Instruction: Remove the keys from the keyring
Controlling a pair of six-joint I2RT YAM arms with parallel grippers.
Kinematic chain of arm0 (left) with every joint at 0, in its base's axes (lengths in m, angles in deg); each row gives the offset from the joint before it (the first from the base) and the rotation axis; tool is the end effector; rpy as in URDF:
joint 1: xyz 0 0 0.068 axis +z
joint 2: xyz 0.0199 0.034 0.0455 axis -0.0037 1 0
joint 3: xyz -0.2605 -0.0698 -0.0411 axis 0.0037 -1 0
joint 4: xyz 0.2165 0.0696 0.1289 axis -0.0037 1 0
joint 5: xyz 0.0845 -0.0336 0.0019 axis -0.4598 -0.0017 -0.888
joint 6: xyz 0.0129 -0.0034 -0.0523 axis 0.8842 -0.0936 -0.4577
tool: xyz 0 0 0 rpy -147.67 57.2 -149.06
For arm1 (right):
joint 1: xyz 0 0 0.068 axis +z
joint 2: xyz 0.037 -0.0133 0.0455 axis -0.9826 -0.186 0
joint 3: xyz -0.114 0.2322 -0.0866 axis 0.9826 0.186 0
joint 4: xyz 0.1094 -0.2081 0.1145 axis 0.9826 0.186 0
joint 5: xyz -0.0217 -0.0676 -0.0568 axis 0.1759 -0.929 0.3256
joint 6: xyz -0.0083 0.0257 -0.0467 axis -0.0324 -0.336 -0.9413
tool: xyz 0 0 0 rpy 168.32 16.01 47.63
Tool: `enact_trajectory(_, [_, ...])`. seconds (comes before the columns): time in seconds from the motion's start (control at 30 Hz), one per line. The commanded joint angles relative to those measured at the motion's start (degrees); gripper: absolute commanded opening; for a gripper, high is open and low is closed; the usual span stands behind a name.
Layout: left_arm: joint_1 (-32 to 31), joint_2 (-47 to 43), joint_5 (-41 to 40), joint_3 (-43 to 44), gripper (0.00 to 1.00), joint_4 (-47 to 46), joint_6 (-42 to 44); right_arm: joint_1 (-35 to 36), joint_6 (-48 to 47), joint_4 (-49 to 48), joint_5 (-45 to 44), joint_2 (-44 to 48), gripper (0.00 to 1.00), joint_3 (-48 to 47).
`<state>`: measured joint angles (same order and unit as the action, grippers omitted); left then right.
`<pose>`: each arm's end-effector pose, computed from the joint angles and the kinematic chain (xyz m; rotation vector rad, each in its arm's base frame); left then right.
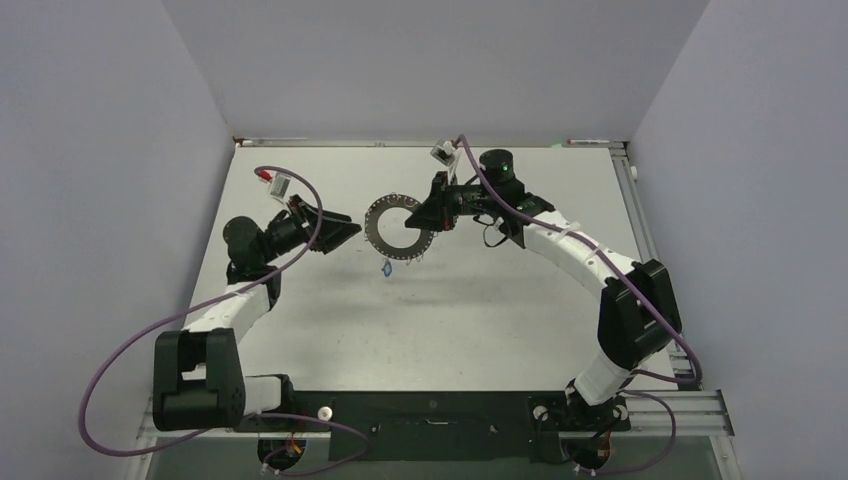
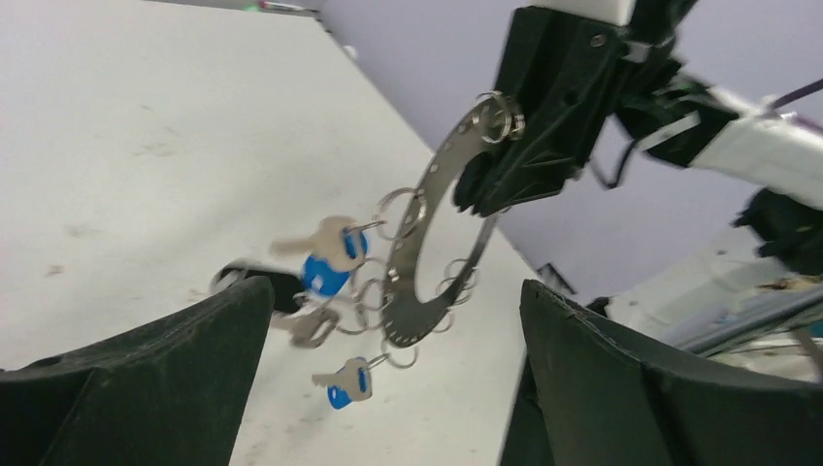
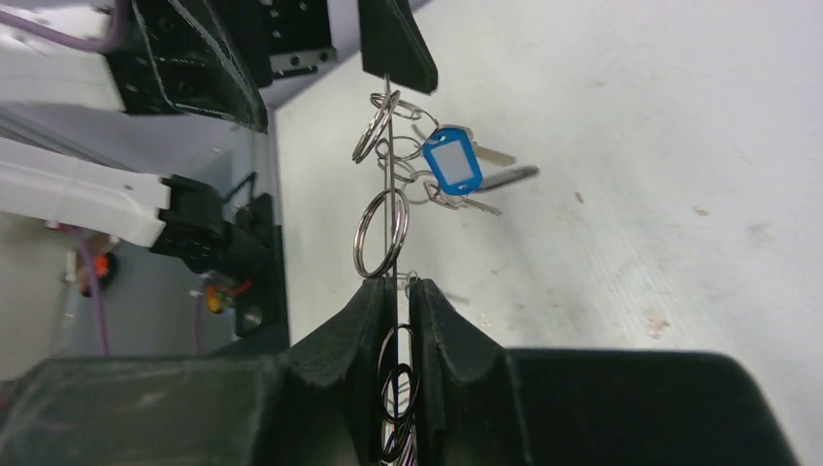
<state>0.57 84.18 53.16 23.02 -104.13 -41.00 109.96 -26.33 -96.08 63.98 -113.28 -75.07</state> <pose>0.2597 -0.0270 0.2659 0.2117 1.5921 -1.4424 0.3084 0.2182 0.3066 -0.9062 1.7611 1.5622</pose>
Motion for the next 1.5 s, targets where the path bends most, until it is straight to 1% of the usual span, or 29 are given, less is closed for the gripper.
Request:
enact_trajectory(0.0, [2.2,-6.4,-2.0,7.7,0.96,29.3,27.7,-0.2,-26.2,34.2,-6.7,3.2,0.05,-12.0])
enact_trajectory(0.07, [2.2,-8.4,-5.2,11.8,0.96,43.7,40.6,-0.1,-32.4,44.1,-10.6,1.8,0.05,-16.7])
enact_trajectory(0.13, [2.2,-9.7,-8.6,14.8,0.96,53.1,50.5,0.0,-36.9,51.5,-13.9,0.5,0.05,-20.2])
enact_trajectory(0.17, [2.1,-10.4,-12.3,15.5,0.96,55.1,52.8,0.1,-38.9,54.3,-15.7,-0.2,0.05,-21.8])
enact_trajectory(0.23, [2.3,-11.5,-18.7,15.8,0.96,56.3,53.3,0.2,-41.3,58.4,-19.1,-1.0,0.05,-24.0])
enact_trajectory(0.27, [2.6,-12.3,-21.1,15.7,0.96,56.2,52.7,0.3,-42.2,59.9,-19.9,-1.3,0.05,-24.5])
enact_trajectory(0.3, [2.8,-12.9,-21.4,15.5,0.96,55.8,53.2,0.5,-43.3,61.4,-20.8,-1.6,0.05,-25.6])
enact_trajectory(0.37, [3.1,-12.5,-19.4,16.4,0.96,56.9,54.7,0.9,-44.8,63.8,-21.6,-2.3,0.05,-27.3])
enact_trajectory(0.47, [3.0,-11.1,-9.8,17.3,0.96,62.2,61.8,1.6,-47.0,66.9,-21.3,-2.7,0.05,-29.1])
enact_trajectory(0.53, [2.9,-10.3,-3.9,16.4,0.96,63.6,65.1,2.7,-48.2,68.0,-21.5,-2.7,0.05,-29.7])
enact_trajectory(0.63, [2.2,-10.1,3.5,12.6,0.96,58.6,65.3,4.3,-49.9,69.2,-21.7,-2.4,0.05,-30.3])
enact_trajectory(0.77, [-0.3,-11.5,5.7,5.1,0.96,47.6,64.1,6.7,-51.8,70.6,-21.7,-2.4,0.05,-31.5])
enact_trajectory(0.83, [-4.4,-12.2,5.7,2.3,0.98,42.6,64.7,8.1,-52.6,71.2,-22.2,-2.5,0.05,-32.5])
enact_trajectory(0.9, [-7.2,-11.8,5.8,0.8,1.00,40.7,66.4,9.2,-52.9,71.7,-22.6,-2.7,0.05,-33.6])
enact_trajectory(0.93, [-8.8,-11.6,5.3,0.2,0.95,39.8,67.2,9.6,-52.9,71.9,-22.7,-2.8,0.05,-34.3])
enact_trajectory(1.03, [-12.2,-10.9,3.4,-1.5,0.86,36.1,68.3,10.4,-52.7,71.9,-22.5,-2.7,0.05,-35.1])
enact_trajectory(1.13, [-13.8,-10.1,2.3,-3.4,0.75,31.6,68.5,11.2,-52.9,71.6,-21.9,-2.2,0.05,-35.1])
enact_trajectory(1.2, [-13.9,-9.8,2.4,-4.5,0.70,29.8,69.1,11.9,-53.2,71.7,-21.9,-2.0,0.05,-35.2])
enact_trajectory(1.37, [-14.1,-9.4,4.3,-5.6,0.60,29.3,71.7,13.0,-54.4,72.6,-21.3,-1.7,0.05,-35.3])
enact_trajectory(1.47, [-14.6,-9.3,4.4,-5.2,0.55,32.1,74.6,13.4,-55.1,73.1,-21.3,-1.7,0.05,-35.5])
